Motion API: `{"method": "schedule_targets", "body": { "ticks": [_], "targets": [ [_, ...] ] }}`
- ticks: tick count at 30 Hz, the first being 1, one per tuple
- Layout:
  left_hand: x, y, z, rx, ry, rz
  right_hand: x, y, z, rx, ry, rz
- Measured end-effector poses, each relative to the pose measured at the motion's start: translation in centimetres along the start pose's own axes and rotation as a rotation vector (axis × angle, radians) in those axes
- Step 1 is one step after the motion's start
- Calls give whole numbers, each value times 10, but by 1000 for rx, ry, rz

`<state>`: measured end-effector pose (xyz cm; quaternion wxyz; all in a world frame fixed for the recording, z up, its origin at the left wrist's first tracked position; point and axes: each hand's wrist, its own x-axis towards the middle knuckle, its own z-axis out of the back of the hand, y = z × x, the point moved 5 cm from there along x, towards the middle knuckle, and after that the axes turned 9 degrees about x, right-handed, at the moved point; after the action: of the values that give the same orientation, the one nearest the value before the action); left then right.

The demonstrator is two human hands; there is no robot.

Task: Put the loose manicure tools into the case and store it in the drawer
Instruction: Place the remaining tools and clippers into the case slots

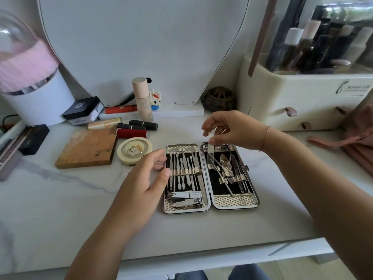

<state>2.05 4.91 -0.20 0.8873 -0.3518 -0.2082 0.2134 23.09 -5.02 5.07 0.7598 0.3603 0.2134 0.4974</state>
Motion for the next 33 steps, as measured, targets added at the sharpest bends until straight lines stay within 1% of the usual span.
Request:
{"method": "schedule_targets", "body": {
  "ticks": [3, 7, 11, 15, 20, 22, 25, 27, 30, 33],
  "targets": [
    [0, 1, 0, 7, -10, -6, 0, 1, 1, -20, -6, 9],
    [0, -1, 1, 14, -9, -5, -3, 4, 6, -35, -86, 27],
    [-1, -3, 1, 16, -1, 1, -3, 12, 0, -74, -100, 68],
    [-1, -3, 2, 22, 0, 2, -5, 15, 4, -139, -154, 77],
    [-1, -5, 2, 26, 1, -1, -7, 19, 4, -170, -143, 75],
    [-1, -5, 2, 26, 3, -2, -4, 21, 2, -103, -124, 76],
    [-1, -6, 2, 24, 3, -9, -2, 15, -2, 70, -71, 51],
    [-1, -6, 2, 26, 0, -20, -2, 8, -1, 174, -73, 32],
    [-1, -6, 2, 31, -8, -28, -3, 1, 9, 301, -178, 38],
    [-1, -5, 2, 31, -12, -30, -4, -2, 19, 299, -303, 61]
  ]
}}
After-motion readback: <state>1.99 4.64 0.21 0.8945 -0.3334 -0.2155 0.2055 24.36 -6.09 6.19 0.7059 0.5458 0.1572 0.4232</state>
